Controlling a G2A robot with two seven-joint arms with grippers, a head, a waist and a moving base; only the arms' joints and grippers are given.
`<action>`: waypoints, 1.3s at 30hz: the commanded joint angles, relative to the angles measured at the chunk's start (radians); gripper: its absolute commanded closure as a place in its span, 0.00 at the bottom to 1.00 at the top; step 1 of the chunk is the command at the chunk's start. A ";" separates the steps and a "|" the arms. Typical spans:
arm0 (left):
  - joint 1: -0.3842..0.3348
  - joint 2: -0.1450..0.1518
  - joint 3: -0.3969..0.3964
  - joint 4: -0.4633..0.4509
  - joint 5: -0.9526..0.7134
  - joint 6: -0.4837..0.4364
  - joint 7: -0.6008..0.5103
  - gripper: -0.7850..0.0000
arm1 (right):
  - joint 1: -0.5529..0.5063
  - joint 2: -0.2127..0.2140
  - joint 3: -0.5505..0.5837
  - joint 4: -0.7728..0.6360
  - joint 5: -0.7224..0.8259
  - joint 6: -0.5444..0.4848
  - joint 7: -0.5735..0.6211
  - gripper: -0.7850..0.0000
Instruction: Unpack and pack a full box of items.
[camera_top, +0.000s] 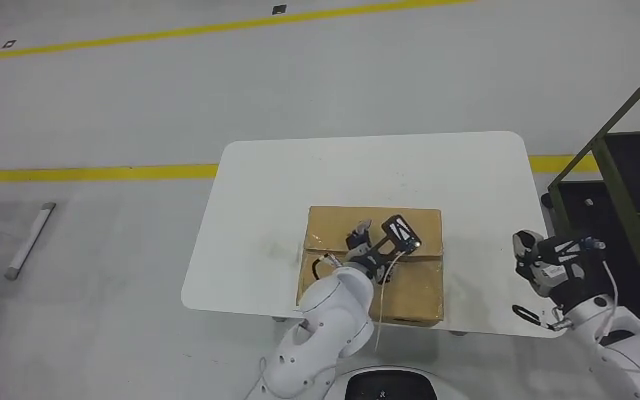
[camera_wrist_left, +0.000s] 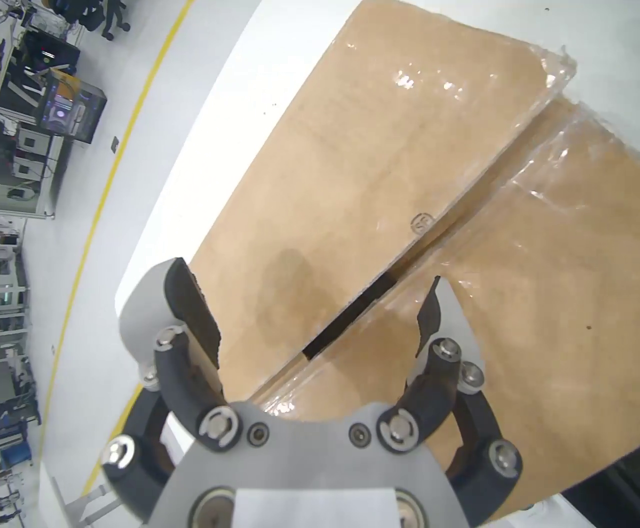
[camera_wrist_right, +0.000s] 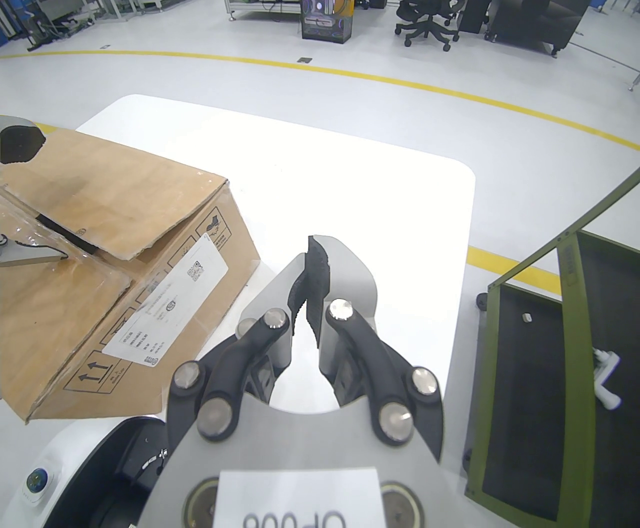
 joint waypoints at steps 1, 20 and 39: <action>-0.008 0.000 -0.003 0.010 0.025 0.009 0.007 0.00 | -0.001 0.000 -0.002 -0.002 -0.001 0.002 0.000 1.00; -0.170 -0.006 -0.058 0.156 0.292 0.100 0.246 0.00 | 0.023 -0.003 -0.048 -0.012 0.003 -0.016 0.018 1.00; -0.277 -0.060 -0.049 0.375 0.265 0.292 0.294 0.00 | 0.112 0.000 -0.080 -0.023 0.027 -0.061 0.075 1.00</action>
